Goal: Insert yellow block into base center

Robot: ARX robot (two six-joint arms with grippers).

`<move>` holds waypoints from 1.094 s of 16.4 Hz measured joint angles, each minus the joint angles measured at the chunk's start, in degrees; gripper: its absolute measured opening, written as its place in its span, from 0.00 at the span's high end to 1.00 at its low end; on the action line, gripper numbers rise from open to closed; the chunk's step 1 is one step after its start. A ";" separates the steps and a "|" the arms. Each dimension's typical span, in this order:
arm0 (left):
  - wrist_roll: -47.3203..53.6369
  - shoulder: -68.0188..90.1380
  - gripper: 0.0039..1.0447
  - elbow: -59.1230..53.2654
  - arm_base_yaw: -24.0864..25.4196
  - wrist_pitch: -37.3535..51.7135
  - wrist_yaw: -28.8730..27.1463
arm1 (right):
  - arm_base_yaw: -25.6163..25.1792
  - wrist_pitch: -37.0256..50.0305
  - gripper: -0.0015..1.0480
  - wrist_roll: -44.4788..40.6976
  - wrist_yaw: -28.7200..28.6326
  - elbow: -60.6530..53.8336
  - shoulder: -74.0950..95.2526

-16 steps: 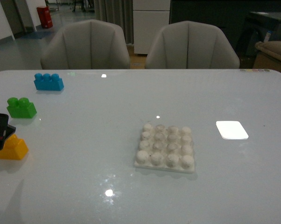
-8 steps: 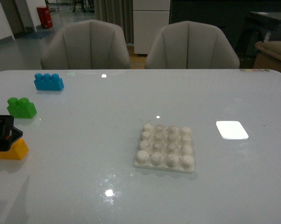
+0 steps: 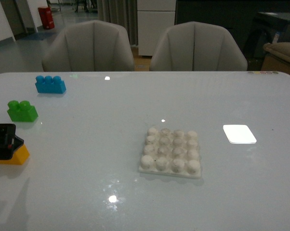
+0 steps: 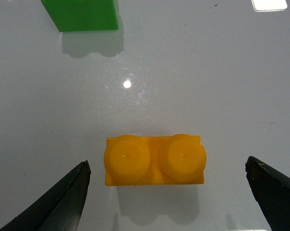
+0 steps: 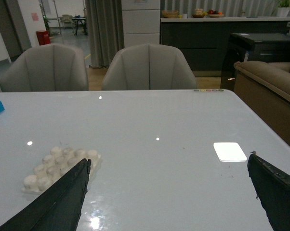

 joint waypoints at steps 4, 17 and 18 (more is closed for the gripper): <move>-0.11 2.27 0.06 1.27 0.46 1.07 -0.20 | 0.00 0.00 0.06 0.00 0.00 0.00 0.00; -1.57 4.24 0.44 1.57 -0.90 3.78 -0.79 | 0.00 0.00 0.06 0.00 0.00 0.00 0.00; -1.62 4.13 0.44 1.44 -0.94 3.74 -0.79 | 0.00 0.00 0.06 0.00 0.00 0.00 0.00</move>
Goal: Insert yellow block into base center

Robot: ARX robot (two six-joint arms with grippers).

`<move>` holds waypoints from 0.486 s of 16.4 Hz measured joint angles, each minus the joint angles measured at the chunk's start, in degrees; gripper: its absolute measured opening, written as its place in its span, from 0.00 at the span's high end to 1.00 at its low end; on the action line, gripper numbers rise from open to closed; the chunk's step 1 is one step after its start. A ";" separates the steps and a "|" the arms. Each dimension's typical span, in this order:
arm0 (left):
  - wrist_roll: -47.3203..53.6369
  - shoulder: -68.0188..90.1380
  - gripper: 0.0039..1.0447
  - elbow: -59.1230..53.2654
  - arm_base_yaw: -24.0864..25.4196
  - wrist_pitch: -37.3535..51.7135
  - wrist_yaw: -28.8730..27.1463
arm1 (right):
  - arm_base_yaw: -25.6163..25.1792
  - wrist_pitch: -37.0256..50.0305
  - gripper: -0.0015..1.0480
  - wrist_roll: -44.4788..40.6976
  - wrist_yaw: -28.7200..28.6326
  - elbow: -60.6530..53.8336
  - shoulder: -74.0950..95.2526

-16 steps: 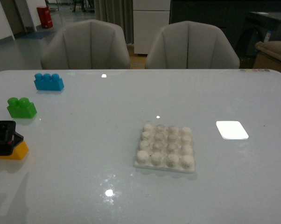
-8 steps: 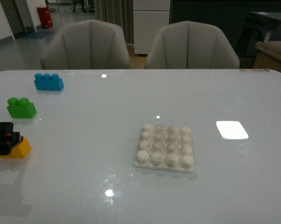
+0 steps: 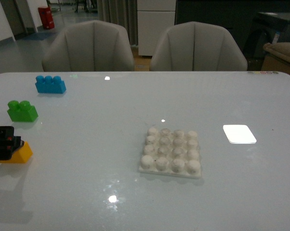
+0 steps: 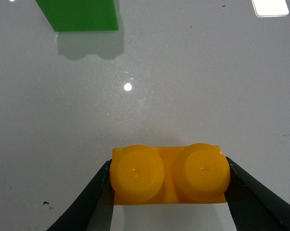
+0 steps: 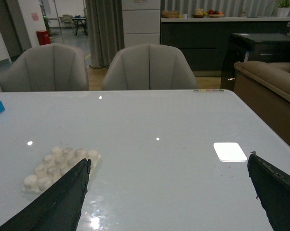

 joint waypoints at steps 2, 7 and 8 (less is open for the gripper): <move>-0.13 -0.66 0.44 -0.52 -0.35 -0.26 -0.13 | 0.00 0.00 0.06 0.00 0.00 0.00 0.00; -5.75 -16.55 0.45 -6.99 -12.90 -1.40 -5.38 | 0.00 0.00 0.06 0.00 0.00 0.00 0.00; -7.61 -18.47 0.45 -7.72 -17.09 -1.79 -6.51 | 0.00 0.00 0.06 0.00 0.00 0.00 0.00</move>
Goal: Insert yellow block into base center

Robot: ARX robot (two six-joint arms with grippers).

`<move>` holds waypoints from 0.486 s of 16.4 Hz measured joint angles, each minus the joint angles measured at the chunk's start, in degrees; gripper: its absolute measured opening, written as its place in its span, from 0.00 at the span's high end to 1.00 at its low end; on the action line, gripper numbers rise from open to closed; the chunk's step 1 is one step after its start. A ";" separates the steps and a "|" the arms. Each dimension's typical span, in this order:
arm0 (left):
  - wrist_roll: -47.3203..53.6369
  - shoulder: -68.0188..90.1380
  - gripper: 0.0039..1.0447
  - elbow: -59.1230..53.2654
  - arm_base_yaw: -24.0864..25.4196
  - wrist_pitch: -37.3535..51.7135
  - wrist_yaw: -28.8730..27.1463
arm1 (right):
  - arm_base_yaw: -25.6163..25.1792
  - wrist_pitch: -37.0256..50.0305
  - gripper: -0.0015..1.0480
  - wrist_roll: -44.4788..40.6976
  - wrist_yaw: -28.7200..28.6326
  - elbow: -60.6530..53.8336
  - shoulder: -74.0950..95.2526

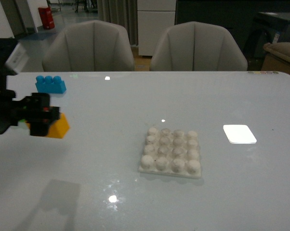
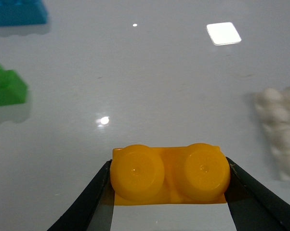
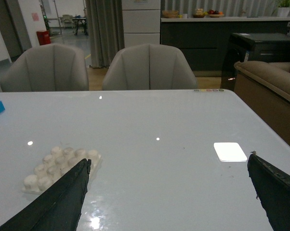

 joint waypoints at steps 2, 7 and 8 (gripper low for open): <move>-3.56 -0.92 0.45 -0.04 -8.96 -0.28 -3.58 | 0.00 0.00 0.06 0.00 0.00 0.00 0.00; -10.49 7.17 0.45 7.10 -25.46 -0.37 -11.87 | 0.00 0.00 0.06 0.00 0.00 0.00 0.00; -11.61 9.38 0.45 8.76 -27.39 -0.76 -13.49 | 0.00 0.00 0.06 0.00 0.00 0.00 0.00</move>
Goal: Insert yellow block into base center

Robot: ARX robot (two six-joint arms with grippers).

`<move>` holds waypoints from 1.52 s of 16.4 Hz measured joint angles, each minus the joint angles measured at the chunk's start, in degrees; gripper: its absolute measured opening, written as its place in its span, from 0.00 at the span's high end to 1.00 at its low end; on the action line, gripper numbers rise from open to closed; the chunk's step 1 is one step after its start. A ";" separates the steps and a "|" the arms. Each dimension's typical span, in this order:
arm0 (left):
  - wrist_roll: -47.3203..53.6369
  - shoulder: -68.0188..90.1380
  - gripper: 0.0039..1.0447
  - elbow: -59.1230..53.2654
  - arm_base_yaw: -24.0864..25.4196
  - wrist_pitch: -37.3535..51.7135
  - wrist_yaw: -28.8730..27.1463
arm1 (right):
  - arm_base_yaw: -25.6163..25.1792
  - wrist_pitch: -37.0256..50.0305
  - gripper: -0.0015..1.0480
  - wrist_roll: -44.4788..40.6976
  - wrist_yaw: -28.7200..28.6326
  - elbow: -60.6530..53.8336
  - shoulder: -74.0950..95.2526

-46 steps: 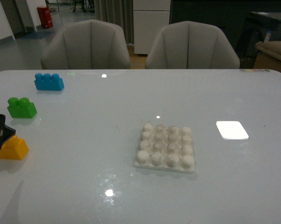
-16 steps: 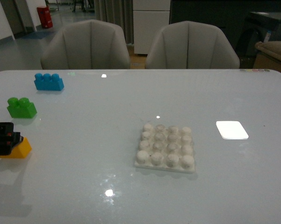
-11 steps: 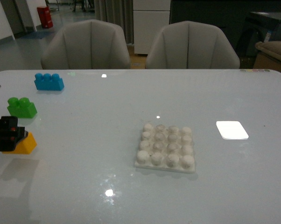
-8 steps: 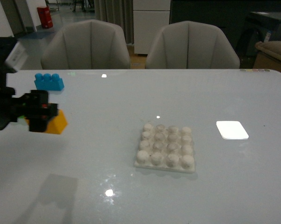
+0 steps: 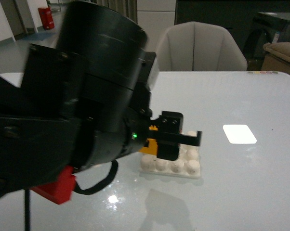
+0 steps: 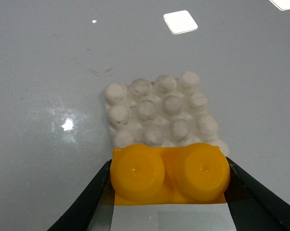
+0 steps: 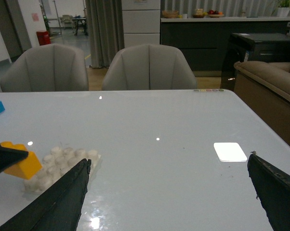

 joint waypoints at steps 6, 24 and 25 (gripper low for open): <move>-4.13 9.75 0.45 9.73 -4.04 -1.75 -6.29 | 0.00 0.00 0.06 0.00 0.00 0.00 0.00; -4.17 18.80 0.45 17.84 -4.24 -2.56 -9.73 | 0.00 0.00 0.06 0.00 0.00 0.00 0.00; -4.00 18.80 0.45 17.94 -4.24 -2.60 -9.81 | 0.00 0.00 0.06 0.00 0.00 0.00 0.00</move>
